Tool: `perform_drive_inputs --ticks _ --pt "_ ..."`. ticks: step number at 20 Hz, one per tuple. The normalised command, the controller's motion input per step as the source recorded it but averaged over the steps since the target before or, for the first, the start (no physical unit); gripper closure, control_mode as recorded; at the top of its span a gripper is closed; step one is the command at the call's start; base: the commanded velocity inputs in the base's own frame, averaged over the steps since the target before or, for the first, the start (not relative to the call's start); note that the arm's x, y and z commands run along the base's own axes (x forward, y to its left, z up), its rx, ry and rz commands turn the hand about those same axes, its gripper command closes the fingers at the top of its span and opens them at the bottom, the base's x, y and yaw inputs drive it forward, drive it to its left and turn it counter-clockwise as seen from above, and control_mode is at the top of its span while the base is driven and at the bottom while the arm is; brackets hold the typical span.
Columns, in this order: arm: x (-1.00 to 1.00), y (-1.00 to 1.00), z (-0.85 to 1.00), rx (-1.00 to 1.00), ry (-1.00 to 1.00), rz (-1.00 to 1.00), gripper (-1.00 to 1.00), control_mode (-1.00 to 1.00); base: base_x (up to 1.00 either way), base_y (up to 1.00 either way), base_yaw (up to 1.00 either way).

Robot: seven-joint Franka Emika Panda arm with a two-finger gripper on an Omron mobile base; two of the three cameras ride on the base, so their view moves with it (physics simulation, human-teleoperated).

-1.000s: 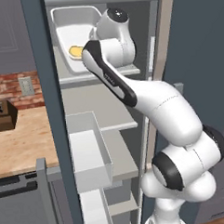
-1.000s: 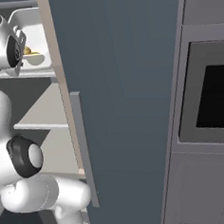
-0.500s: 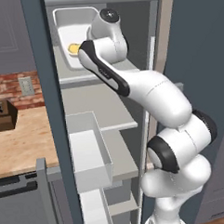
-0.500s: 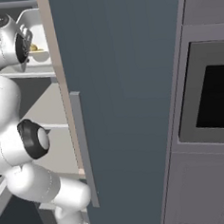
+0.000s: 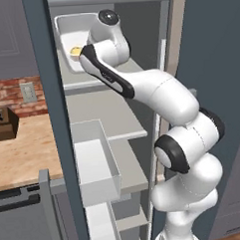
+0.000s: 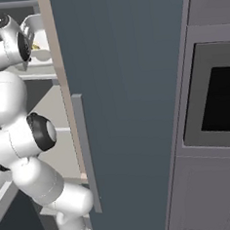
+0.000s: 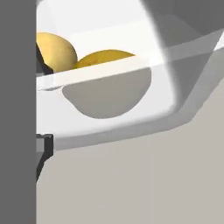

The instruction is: Take the lemon and potato out of the freezer and place them in the tupperware container on the counter. Then put the tupperware containing the vegetables back in the freezer.

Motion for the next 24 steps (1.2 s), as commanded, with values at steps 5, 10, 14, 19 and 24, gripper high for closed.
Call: perform_drive_inputs --ticks 5,10,14,19,24 --pt "0.0 0.06 0.0 0.0 -0.12 -0.02 -1.0 -1.0 0.0 0.0 0.0" --pt "-0.14 0.0 0.05 0.0 -0.2 -0.01 -1.0 -1.0 0.0 0.0 0.0" --pt "-0.31 0.0 0.23 0.0 -0.27 -0.01 -1.0 -1.0 0.0 0.0 0.0" --pt "-0.4 0.0 0.29 0.0 -0.27 -0.01 -1.0 -1.0 0.0 0.0 0.0" --pt "-0.61 -0.03 0.46 0.0 -0.14 -0.01 -1.0 -1.0 0.0 0.0 0.0"
